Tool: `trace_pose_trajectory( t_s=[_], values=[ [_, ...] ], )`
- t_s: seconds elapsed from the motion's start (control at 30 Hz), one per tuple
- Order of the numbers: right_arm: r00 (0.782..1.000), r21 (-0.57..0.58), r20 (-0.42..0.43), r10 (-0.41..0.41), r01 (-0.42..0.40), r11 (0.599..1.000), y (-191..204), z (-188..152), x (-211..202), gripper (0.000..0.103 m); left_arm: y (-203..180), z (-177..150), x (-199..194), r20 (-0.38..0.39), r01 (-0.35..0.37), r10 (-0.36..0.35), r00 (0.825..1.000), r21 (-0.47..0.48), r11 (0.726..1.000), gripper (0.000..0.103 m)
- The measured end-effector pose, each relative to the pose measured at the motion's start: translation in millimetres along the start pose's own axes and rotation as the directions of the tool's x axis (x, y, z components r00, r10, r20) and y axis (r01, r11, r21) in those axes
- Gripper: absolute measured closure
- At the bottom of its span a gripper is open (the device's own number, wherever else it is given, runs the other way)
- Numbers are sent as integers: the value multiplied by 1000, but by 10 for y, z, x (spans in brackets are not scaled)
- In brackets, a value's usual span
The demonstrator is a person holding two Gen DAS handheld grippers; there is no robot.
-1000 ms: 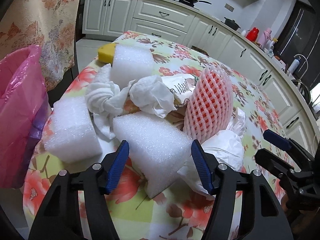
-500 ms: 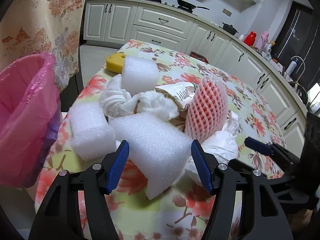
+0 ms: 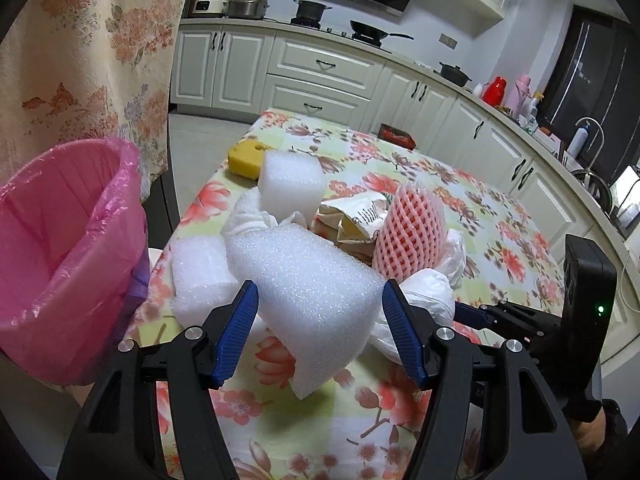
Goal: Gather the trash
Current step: 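Grasp a white foam block with the left tool while the right tool grasps a white plastic bag, then carry the foam block and plastic bag to the wastebasket and release both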
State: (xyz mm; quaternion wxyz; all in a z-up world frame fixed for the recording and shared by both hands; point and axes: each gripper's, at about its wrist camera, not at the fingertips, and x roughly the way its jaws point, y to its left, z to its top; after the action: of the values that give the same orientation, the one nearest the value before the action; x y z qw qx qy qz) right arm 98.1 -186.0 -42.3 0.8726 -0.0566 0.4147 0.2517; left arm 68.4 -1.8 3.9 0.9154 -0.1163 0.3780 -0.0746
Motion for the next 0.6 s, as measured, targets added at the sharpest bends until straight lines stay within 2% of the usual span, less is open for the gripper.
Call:
trace_pose_trajectory(
  t_s=[0.6],
  values=[
    [994,-23,111,5,-3,1000,99,251,-594,71,200,222,-510,126,-24,24,992,-8,1000,43]
  ],
)
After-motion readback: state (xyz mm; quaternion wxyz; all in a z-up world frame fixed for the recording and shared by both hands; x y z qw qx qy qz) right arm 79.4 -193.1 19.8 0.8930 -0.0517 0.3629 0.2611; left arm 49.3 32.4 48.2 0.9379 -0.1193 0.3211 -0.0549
